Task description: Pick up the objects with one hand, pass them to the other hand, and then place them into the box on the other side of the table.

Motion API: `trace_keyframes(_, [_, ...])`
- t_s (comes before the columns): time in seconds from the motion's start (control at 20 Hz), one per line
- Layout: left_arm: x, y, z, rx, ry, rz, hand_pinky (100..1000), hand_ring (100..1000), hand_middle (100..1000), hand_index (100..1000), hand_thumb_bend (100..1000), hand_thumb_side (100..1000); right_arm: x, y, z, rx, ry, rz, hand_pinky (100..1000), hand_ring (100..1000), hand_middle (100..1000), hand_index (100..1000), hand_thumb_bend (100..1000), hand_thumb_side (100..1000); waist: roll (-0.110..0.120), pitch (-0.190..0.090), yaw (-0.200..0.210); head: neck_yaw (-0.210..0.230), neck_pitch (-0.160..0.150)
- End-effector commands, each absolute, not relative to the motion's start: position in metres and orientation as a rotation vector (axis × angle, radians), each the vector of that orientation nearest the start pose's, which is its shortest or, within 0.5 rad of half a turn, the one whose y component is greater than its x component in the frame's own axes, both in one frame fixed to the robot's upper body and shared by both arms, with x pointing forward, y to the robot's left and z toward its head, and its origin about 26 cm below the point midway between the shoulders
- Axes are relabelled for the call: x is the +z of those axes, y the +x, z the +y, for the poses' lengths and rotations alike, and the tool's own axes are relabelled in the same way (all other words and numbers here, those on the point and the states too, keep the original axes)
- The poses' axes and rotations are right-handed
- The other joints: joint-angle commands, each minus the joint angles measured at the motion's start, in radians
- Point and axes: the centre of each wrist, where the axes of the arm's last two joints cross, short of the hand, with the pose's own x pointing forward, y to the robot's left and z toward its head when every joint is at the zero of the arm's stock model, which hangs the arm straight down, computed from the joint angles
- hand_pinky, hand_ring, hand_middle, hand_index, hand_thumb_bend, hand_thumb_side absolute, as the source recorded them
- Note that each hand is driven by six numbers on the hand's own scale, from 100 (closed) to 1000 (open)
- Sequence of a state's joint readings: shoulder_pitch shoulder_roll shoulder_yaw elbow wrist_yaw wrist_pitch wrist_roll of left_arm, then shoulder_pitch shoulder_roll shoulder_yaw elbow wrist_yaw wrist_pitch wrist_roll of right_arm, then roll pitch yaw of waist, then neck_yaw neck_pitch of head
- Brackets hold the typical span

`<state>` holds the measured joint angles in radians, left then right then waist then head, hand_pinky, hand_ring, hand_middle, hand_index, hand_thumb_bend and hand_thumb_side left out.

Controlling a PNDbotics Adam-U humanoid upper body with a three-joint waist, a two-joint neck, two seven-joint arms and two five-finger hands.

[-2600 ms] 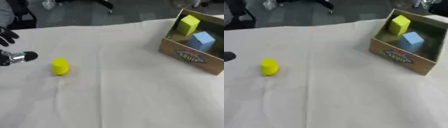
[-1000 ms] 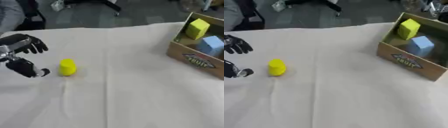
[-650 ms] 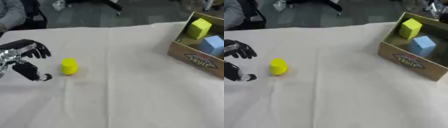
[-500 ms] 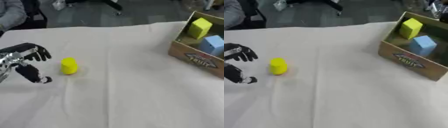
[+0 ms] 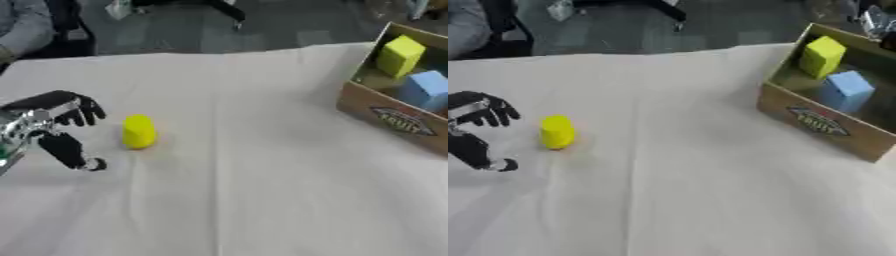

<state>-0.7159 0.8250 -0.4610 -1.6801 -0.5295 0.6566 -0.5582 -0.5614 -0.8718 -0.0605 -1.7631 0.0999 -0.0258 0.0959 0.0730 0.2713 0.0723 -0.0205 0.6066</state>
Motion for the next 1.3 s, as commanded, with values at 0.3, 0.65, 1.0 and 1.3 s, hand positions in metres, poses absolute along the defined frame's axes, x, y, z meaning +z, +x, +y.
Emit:
trace_keyframes(0.3, [0.26,0.377,0.241,-1.14,0.99,-1.121,824,764,692,789,645,130,0.332,0.322,-0.354,0.904,-0.859,-2.188,964,728,754,852,100,415,-0.002,-0.029,0.003,0.001,0.001])
trace_keyframes(0.65, [0.239,0.405,0.244,-1.116,0.899,-1.021,824,770,704,782,597,168,0.329,0.323,-0.354,0.905,-0.86,-2.182,966,726,752,852,100,420,-0.001,-0.027,0.0,0.009,-0.001])
trace_keyframes(1.0, [0.233,0.413,0.246,-1.101,0.893,-0.991,820,767,701,783,562,175,0.327,0.324,-0.355,0.909,-0.856,-2.176,967,726,751,851,100,426,0.002,-0.027,-0.001,0.014,0.0])
trace_keyframes(1.3, [0.223,0.421,0.239,-1.049,0.865,-1.009,804,755,684,783,515,196,0.325,0.325,-0.354,0.911,-0.854,-2.174,967,726,751,851,100,428,0.0,-0.025,-0.001,0.017,0.004])
